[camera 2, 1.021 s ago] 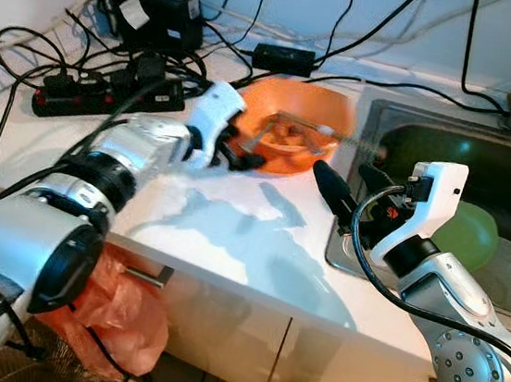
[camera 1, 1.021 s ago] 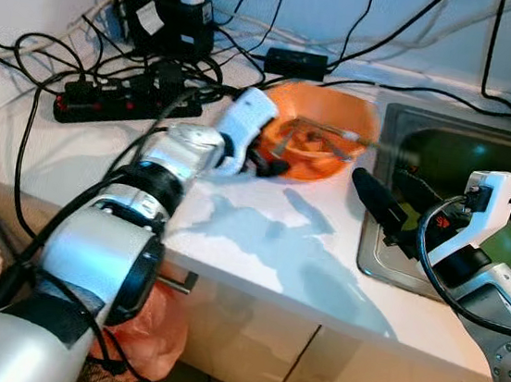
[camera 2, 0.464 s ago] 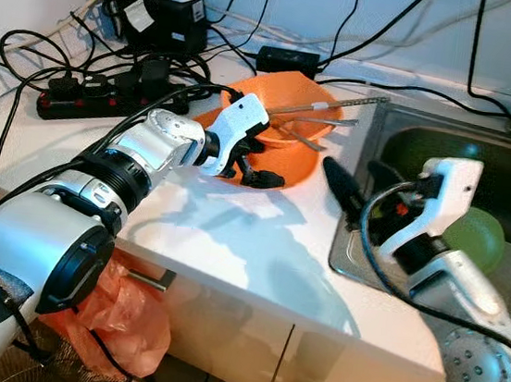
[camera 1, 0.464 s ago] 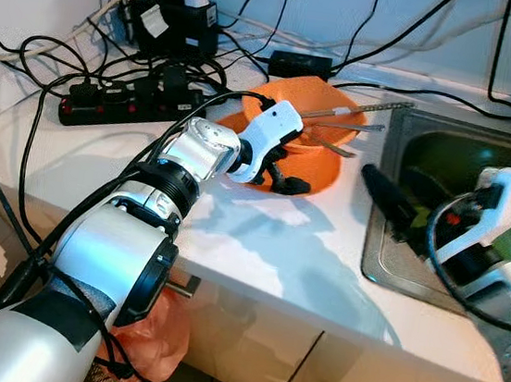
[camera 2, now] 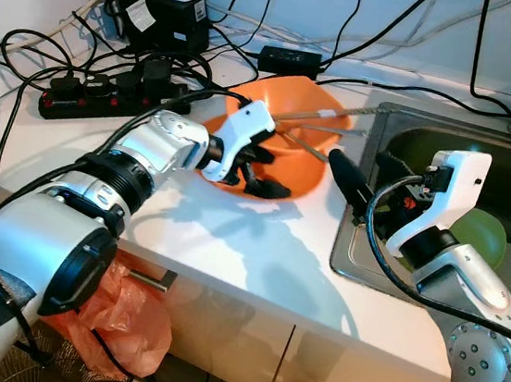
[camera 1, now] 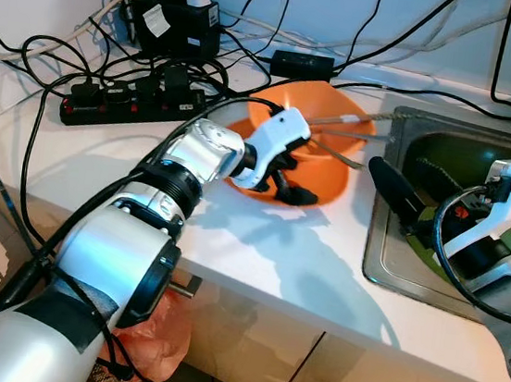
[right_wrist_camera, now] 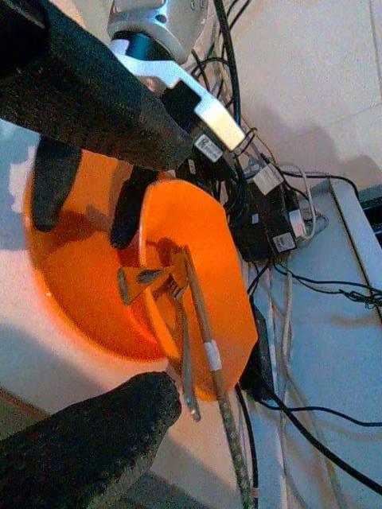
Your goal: Kitchen organization
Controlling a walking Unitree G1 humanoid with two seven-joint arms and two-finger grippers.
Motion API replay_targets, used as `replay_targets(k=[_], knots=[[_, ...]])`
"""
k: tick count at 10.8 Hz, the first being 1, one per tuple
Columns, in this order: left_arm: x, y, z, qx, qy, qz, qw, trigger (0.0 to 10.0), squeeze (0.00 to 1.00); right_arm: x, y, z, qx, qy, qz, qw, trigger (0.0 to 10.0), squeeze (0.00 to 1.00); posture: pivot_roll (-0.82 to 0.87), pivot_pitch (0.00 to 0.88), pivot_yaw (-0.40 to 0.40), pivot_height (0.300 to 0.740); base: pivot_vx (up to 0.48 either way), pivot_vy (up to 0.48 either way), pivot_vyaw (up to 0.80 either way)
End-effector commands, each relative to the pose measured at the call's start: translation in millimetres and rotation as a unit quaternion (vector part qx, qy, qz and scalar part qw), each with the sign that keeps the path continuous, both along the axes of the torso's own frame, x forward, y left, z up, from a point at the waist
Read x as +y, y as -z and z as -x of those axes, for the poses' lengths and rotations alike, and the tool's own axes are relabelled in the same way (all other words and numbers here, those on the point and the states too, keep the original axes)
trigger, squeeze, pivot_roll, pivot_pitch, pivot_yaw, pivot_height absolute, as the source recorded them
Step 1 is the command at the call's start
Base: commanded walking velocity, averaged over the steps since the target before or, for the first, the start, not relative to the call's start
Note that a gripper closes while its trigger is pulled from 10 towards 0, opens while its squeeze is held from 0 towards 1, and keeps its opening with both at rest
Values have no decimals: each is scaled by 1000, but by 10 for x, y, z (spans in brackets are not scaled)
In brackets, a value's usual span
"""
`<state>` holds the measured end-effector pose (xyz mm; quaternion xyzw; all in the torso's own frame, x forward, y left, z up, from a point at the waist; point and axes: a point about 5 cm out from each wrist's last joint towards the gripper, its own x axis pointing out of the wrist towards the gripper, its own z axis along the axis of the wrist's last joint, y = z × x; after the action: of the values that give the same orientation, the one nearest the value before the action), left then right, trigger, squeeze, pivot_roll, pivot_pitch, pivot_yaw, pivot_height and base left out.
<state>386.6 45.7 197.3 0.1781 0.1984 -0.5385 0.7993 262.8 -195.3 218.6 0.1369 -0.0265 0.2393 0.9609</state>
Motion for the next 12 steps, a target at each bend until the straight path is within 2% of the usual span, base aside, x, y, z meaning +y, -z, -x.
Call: replay_targets(k=[1,6,10,12], knots=[[-70,53,47,17,25,-20,999,10000,0,-42,-44,-14,-12,8,3,1000,10000,0,-104,27,60,740,0,0,0],[-227,-42,135,30,99,5,995,10000,0,-77,-78,-58,-20,13,5,1000,10000,0,-92,26,55,740,0,0,0],[-195,-21,170,38,113,14,993,10000,0,-82,-84,-93,-22,12,5,1000,10000,0,-80,23,47,740,0,0,0],[-144,29,164,36,96,19,995,10000,0,-86,-99,-112,-26,9,4,1000,10000,0,-75,19,41,740,0,0,0]])
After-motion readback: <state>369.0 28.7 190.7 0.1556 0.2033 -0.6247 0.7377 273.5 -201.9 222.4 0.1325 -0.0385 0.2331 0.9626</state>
